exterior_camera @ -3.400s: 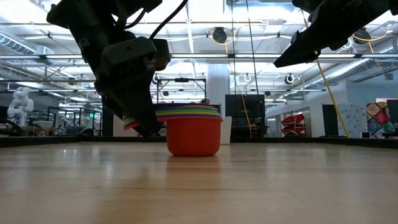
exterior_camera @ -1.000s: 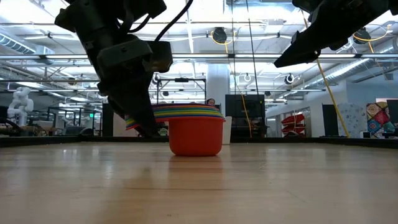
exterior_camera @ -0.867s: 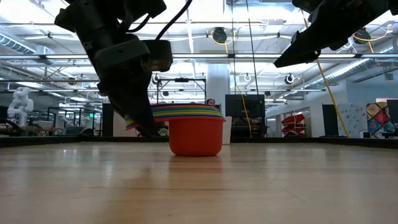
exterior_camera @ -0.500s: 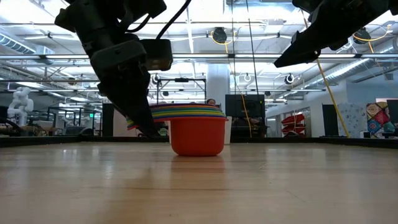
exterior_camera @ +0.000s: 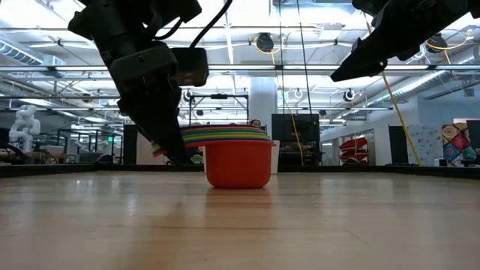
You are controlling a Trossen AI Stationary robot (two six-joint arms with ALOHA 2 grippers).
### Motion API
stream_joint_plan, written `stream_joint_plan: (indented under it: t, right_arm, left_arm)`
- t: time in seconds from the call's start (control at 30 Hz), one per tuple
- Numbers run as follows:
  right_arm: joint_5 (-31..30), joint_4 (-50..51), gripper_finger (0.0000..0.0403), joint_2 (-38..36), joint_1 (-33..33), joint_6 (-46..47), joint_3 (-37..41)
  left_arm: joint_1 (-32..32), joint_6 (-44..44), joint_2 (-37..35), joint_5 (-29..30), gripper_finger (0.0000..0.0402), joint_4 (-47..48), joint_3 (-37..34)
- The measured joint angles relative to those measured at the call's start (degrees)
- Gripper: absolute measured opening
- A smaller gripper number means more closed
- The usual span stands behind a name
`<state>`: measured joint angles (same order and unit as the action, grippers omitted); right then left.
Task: Nest measuring cups in basket
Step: Put the nested measuring cups into the white bin
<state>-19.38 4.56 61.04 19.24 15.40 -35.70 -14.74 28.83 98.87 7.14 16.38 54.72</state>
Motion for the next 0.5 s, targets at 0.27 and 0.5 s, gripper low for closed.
stream_joint_plan:
  t: [0.27, 0.5]
  right_arm:
    - [0.0, 0.02, 0.0224, 0.0, 0.0, 0.0, 0.0]
    - [0.0, 0.0, 0.0224, 0.0, 0.0, 0.0, 0.0]
  left_arm:
    - [0.0, 0.16, 0.0, -0.57, 0.0138, 0.01, 0.0]
    - [0.0, 0.16, 0.0, -0.62, 0.0138, -0.16, 0.0]
